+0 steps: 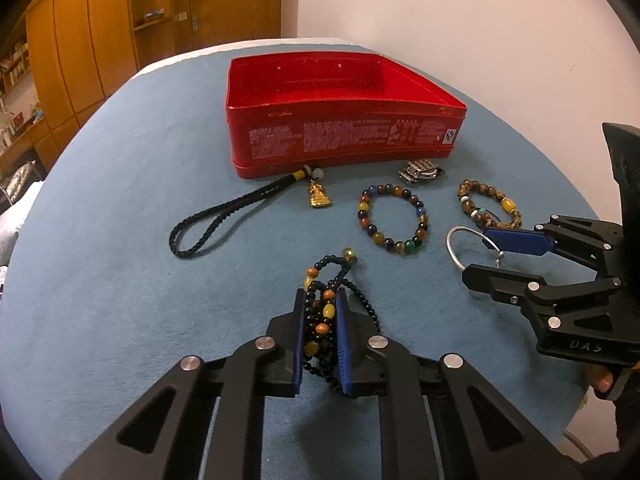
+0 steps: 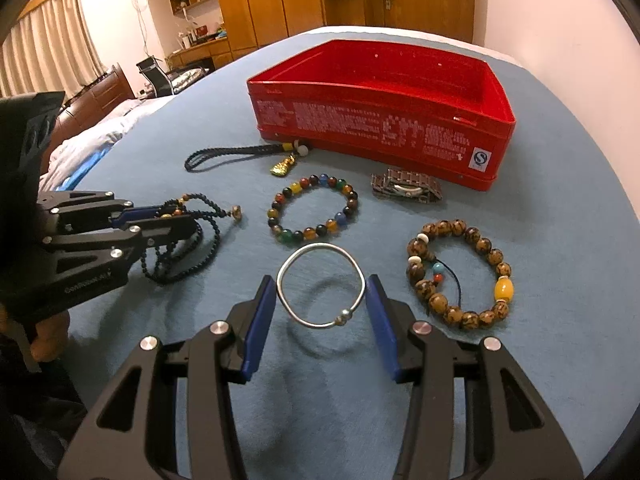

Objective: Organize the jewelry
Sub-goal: 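Grasp the black-and-amber bead necklace with the left tool while the right tool grasps the thin silver bangle, then carry the necklace and thin bangle into the red tray and release both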

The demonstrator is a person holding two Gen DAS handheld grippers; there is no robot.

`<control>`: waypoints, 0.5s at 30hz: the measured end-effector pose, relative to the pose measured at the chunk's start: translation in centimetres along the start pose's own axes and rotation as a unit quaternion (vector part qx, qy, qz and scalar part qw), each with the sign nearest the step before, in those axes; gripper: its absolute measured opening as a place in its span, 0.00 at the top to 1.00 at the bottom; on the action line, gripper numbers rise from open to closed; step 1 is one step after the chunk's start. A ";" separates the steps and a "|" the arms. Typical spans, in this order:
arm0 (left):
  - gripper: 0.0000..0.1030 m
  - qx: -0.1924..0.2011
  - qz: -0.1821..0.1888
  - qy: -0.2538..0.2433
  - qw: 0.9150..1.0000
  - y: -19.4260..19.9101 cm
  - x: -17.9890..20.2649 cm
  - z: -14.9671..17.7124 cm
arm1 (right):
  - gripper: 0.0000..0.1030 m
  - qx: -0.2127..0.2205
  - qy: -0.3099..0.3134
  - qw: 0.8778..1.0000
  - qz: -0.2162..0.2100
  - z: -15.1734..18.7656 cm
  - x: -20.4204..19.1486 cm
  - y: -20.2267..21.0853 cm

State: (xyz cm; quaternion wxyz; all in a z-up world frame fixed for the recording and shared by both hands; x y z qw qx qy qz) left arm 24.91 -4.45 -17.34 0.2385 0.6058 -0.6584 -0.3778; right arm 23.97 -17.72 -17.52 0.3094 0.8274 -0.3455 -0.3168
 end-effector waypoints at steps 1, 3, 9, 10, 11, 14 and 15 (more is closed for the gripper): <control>0.87 0.002 0.000 0.000 1.000 0.3 0.0 -0.1 | 0.56 0.003 0.000 1.000 -0.001 -0.1 -0.1 0.3; 0.88 0.009 0.001 0.002 1.000 0.9 -0.1 -0.3 | 0.56 0.008 0.002 1.000 -0.004 -0.3 -0.4 0.8; 0.89 0.035 0.002 0.009 0.999 3.7 -0.9 -1.4 | 0.56 0.024 0.009 1.000 -0.006 -1.1 -1.1 2.7; 0.90 0.039 0.002 0.008 0.999 4.0 -1.0 -1.6 | 0.56 0.027 0.010 1.000 -0.007 -1.3 -1.2 3.0; 0.93 0.045 0.000 0.007 0.999 4.5 -1.1 -1.9 | 0.56 0.028 0.011 1.000 -0.006 -1.4 -1.3 3.3; 0.93 0.054 -0.002 0.006 0.999 5.4 -1.4 -2.5 | 0.56 0.037 0.014 0.999 -0.005 -1.8 -1.4 4.4; 0.93 0.058 -0.004 0.005 0.998 5.7 -1.6 -2.6 | 0.56 0.038 0.014 0.999 -0.004 -1.8 -1.4 4.6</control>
Point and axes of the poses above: each gripper's, at about its wrist camera, not at the fingertips, and y roughly against the way its jaws point, x to its right, z to its underside, the point moved 7 cm from there along -y, roughly the way its jaws point, and after that the axes turned 15 degrees about -z, right-handed, at the moved point
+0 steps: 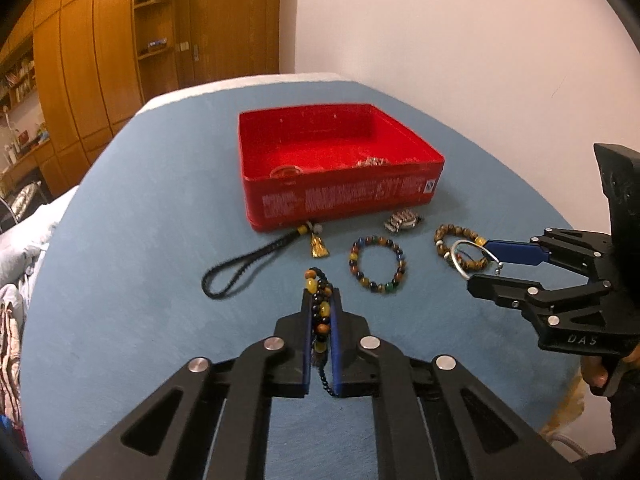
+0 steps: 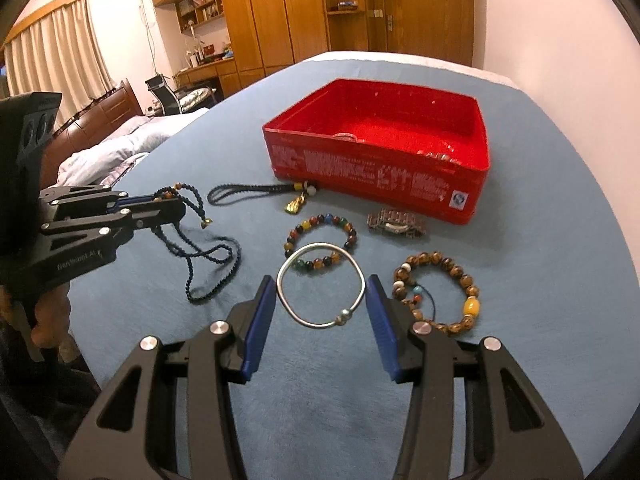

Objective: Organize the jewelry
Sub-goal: 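Carry the necklace and thin bangle into the red tray and release both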

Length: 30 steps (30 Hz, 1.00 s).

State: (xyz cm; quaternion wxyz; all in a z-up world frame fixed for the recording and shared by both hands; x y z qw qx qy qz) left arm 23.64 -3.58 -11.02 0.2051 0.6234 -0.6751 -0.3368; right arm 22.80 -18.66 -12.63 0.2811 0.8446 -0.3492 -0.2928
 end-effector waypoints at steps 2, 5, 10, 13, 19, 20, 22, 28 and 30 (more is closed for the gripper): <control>0.93 0.004 -0.003 0.000 1.000 0.4 -0.2 -0.3 | 0.56 0.006 0.002 1.000 0.002 -0.3 -0.1 0.6; 0.93 0.011 -0.004 -0.001 1.000 1.0 -0.4 -0.7 | 0.56 0.011 0.008 1.000 0.004 -0.7 -0.4 1.4; 0.93 0.025 -0.001 -0.002 1.000 2.4 -0.7 -1.6 | 0.56 0.023 0.019 1.000 0.003 -1.5 -1.0 2.7; 0.93 0.036 0.000 -0.006 0.999 3.5 -0.9 -2.5 | 0.56 0.029 0.024 0.999 0.000 -2.1 -1.2 3.3; 0.93 0.062 -0.007 -0.023 0.998 5.8 -1.3 -5.3 | 0.56 0.034 0.038 0.999 -0.009 -4.0 -1.4 4.6; 0.93 0.067 -0.009 -0.025 0.997 6.2 -1.4 -5.8 | 0.56 0.034 0.043 0.998 -0.009 -4.5 -1.4 4.9; 0.93 0.079 -0.016 -0.028 0.996 7.0 -1.7 -7.2 | 0.56 0.036 0.051 0.998 -0.009 -5.3 -1.5 5.4; 0.93 0.101 -0.022 -0.035 0.994 8.3 -2.5 -11.7 | 0.56 0.033 0.069 0.997 -0.013 -8.8 -1.1 7.0; 0.93 0.106 -0.022 -0.039 0.993 8.2 -2.6 -13.7 | 0.56 0.034 0.071 0.997 -0.012 -10.3 -0.5 7.5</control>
Point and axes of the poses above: each gripper's, at about its wrist camera, not at the fingertips, and y roughly against the way its jaws point, x to its right, z to its underside, the point moved 7 cm from there along -y, roughly the way its jaws point, and after that the axes turned 15 degrees about -z, right-handed, at the moved point
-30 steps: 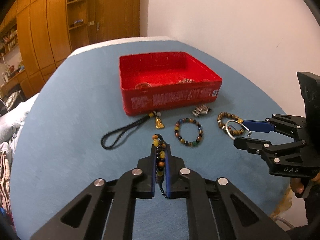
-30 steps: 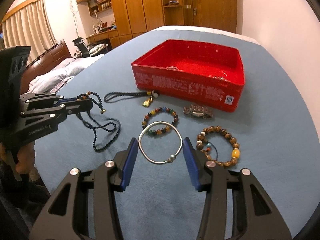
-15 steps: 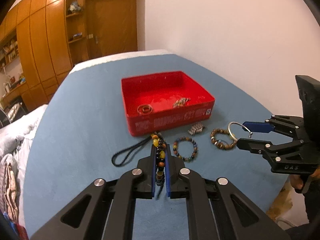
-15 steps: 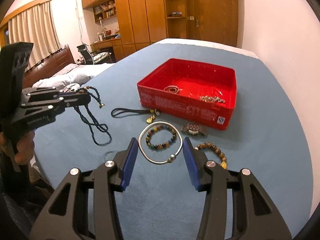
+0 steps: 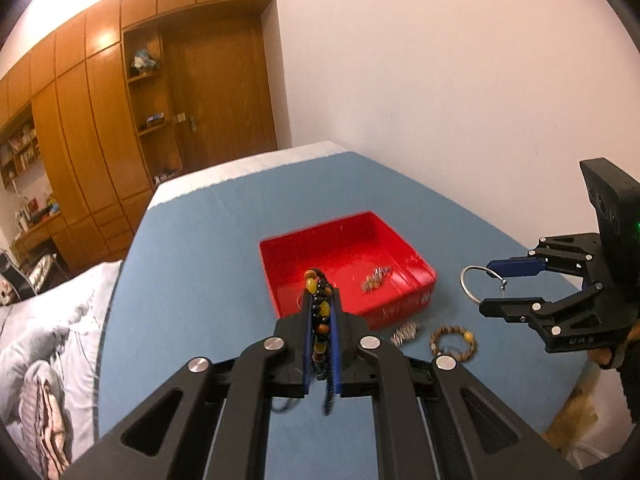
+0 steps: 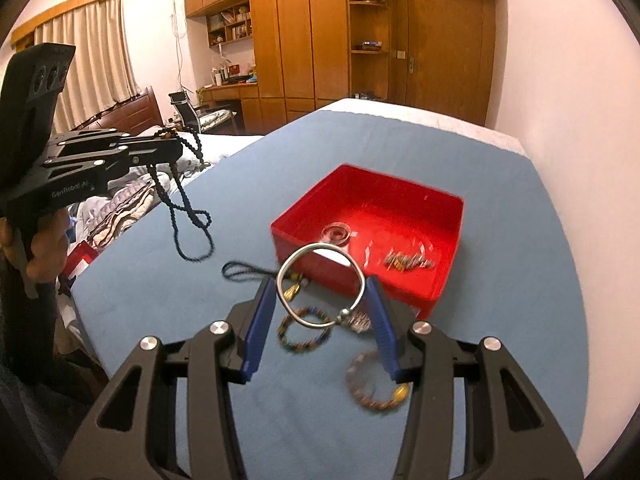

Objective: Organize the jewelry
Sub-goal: 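Carry the necklace and thin bangle into the red tray and release both, then withdraw both open tools from the tray toward the remaining bracelets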

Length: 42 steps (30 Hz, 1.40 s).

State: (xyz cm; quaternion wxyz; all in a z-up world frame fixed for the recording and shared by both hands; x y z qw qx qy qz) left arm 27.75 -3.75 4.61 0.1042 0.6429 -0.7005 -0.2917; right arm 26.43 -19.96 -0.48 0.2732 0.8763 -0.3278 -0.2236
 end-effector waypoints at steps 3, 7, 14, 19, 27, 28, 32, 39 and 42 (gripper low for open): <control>0.93 0.002 -0.005 -0.005 1.000 -1.0 -0.5 -2.5 | 0.56 -0.005 -0.003 1.000 0.002 -2.5 1.9 0.1; 0.93 0.001 -0.008 -0.008 1.000 -3.4 -0.9 -5.5 | 0.56 -0.015 -0.001 1.000 0.021 -5.0 4.2 -0.7; 0.93 -0.017 -0.004 -0.008 1.000 -9.6 -0.2 -8.8 | 0.56 -0.046 -0.026 0.998 0.037 -7.1 9.2 -5.2; 0.93 -0.047 0.003 -0.003 0.999 -15.3 0.7 -9.2 | 0.56 -0.077 -0.060 0.995 0.035 -6.7 12.8 -9.6; 0.93 -0.127 0.013 0.010 0.992 -24.8 2.0 -5.4 | 0.56 -0.121 -0.091 0.988 0.034 -4.7 16.2 -15.5; 0.93 -0.134 0.013 0.010 0.991 -25.6 2.1 -4.9 | 0.56 -0.127 -0.092 0.987 0.035 -4.3 16.5 -16.0; 0.93 -0.168 0.014 0.008 0.986 -28.8 2.7 -2.0 | 0.56 -0.148 -0.095 0.984 0.040 -3.0 17.4 -17.7; 0.87 -0.187 0.012 -0.008 0.982 -30.1 3.5 0.7 | 0.55 -0.181 -0.085 0.978 0.052 -1.8 17.5 -19.2; 0.63 -0.184 0.007 -0.010 0.983 -30.3 3.6 1.2 | 0.45 -0.183 -0.078 0.978 0.064 -1.7 17.9 -19.1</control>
Point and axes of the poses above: each gripper's, at about its wrist camera, not at the fingertips, and y roughly against the way its jaws point, x to its right, z to its underside, the point moved 7 cm from there along -y, roughly the way its jaws point, and after that the axes turned 15 degrees about -z, right-handed, at the moved point
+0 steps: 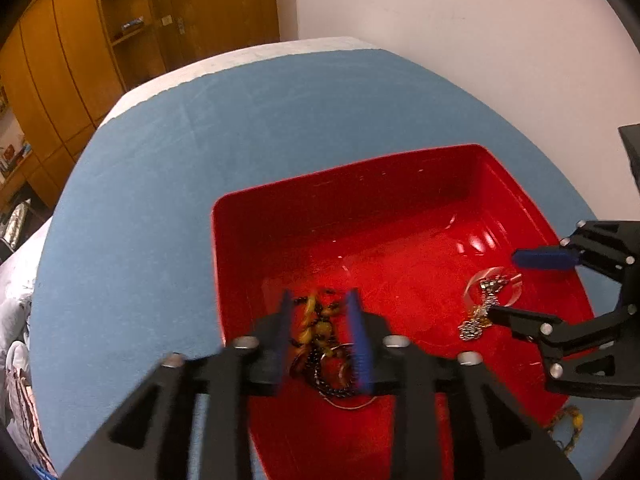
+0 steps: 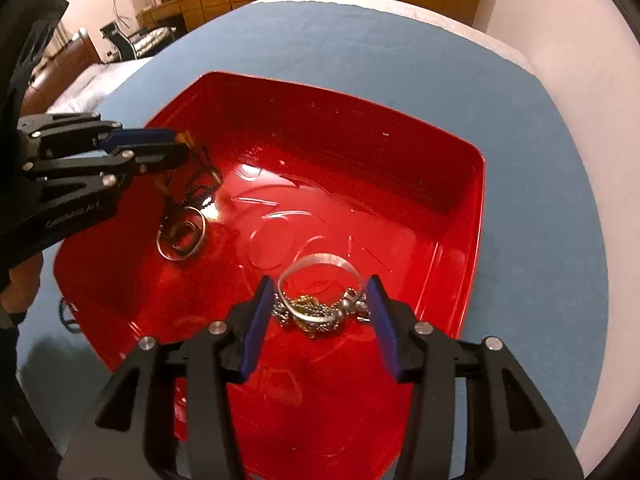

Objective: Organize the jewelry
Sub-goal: 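Withdraw both open tools from the tray toward the remaining bracelets, then grasp the multicolour bead bracelet with the left tool while the right tool grasps the brown bead bracelet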

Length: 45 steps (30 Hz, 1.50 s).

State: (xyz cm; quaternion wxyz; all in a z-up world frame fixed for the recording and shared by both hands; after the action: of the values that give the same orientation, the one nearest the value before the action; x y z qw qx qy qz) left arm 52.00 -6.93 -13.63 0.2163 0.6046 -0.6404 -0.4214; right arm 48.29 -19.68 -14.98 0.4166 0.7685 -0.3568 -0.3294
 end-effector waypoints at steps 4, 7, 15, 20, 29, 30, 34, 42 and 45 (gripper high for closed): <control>0.59 0.000 0.003 -0.001 1.000 -0.1 -0.3 0.0 | 0.44 0.004 -0.001 1.000 0.002 0.5 0.1 0.4; 0.59 0.008 0.000 -0.003 1.000 0.8 -0.5 0.2 | 0.44 0.014 -0.003 1.000 0.001 1.2 0.0 1.5; 0.45 0.065 -0.010 0.003 0.998 7.8 -2.1 1.8 | 0.44 0.080 0.009 0.997 -0.012 3.4 -1.7 7.8; 0.33 0.100 -0.022 -0.003 0.995 12.5 -1.9 5.0 | 0.41 0.129 0.013 0.991 -0.022 6.6 -4.1 12.2; 0.30 0.089 0.013 -0.014 0.996 13.7 2.8 14.4 | 0.41 0.155 -0.018 0.988 -0.010 14.2 -5.5 12.3; 0.30 0.078 0.021 -0.011 0.997 13.0 3.5 15.2 | 0.41 0.153 -0.029 0.988 -0.014 15.1 -5.2 11.8; 0.30 0.057 0.014 -0.014 0.998 10.7 5.4 16.8 | 0.42 0.140 -0.048 0.989 0.000 17.6 -4.4 10.0; 0.30 0.034 0.021 -0.007 0.999 8.5 7.2 17.7 | 0.50 0.116 -0.063 0.991 -0.012 19.7 -3.7 6.7; 0.30 0.027 0.019 -0.012 0.999 7.8 7.7 18.2 | 0.53 0.111 -0.060 0.992 -0.014 19.9 -3.7 6.0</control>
State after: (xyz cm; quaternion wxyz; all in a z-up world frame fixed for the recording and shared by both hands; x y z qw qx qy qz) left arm 31.71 -9.87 -19.18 0.2002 0.5933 -0.6651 -0.4069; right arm 28.67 -27.11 -17.63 0.3023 0.7934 -0.4050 -0.3393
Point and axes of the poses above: each gripper's, at about its wrist camera, not at the fingertips, and y roughly against the way its jaws point, x to its right, z to its underside, the point moved 7 cm from there along -y, roughly the way its jaws point, and after that the axes turned 15 degrees about -z, right-handed, at the moved point
